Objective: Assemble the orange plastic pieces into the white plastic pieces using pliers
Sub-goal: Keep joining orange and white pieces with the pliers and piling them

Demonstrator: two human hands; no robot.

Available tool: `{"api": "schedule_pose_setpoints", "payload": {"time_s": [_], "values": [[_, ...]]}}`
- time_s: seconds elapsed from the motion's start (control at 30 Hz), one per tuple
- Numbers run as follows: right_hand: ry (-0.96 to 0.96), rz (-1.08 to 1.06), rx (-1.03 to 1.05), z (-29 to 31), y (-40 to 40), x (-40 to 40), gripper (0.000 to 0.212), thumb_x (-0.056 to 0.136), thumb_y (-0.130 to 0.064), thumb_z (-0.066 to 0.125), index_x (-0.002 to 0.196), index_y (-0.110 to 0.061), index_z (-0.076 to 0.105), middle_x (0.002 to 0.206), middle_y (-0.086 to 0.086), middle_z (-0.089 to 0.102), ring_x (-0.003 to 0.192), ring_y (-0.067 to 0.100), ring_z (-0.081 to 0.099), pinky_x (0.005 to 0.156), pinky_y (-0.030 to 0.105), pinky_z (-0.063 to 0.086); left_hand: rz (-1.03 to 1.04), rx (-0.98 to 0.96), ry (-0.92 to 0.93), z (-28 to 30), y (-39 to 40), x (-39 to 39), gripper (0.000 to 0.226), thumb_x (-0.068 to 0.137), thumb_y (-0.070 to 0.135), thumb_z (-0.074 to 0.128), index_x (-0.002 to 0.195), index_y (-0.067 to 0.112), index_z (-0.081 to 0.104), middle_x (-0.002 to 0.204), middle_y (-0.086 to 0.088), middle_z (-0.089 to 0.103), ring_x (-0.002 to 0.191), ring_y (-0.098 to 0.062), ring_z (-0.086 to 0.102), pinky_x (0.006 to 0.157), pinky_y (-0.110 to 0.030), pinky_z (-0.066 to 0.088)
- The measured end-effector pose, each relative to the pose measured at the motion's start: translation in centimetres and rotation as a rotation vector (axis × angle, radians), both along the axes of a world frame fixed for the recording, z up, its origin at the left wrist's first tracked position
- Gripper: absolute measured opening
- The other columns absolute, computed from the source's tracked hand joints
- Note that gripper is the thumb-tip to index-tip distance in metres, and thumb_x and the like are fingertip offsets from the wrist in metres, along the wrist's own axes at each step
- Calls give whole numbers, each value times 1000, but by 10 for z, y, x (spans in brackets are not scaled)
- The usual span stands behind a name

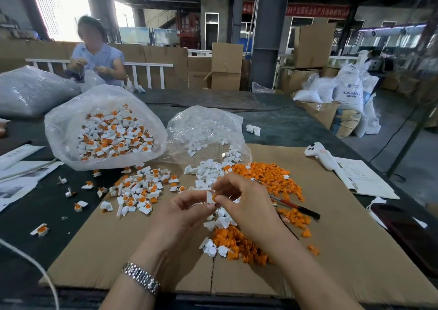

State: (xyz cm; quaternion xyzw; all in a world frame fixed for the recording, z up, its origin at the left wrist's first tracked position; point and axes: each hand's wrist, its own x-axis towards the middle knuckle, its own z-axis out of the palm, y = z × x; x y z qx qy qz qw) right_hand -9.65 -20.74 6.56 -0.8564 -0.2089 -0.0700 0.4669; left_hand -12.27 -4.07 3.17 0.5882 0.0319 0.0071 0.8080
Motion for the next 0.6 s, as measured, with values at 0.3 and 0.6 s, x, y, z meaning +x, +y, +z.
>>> {"api": "schedule_pose_setpoints", "payload": {"time_s": [0.3, 0.6], "values": [[42, 50, 27, 2, -4, 0, 21, 94, -15, 68, 102, -34, 69, 98, -16, 67, 91, -4, 62, 77, 10, 51, 41, 172, -103, 3, 2, -3, 36, 65, 31, 89, 100, 25, 82, 101, -8, 80, 96, -24, 78, 76, -24, 61], [4, 124, -47, 5, -18, 1, 18, 91, -21, 73, 108, -28, 74, 92, -13, 69, 90, 2, 65, 85, 18, 53, -39, 83, -61, -2, 3, 1, 31, 70, 19, 85, 100, 20, 82, 106, -11, 79, 100, -25, 76, 78, -26, 61]]}}
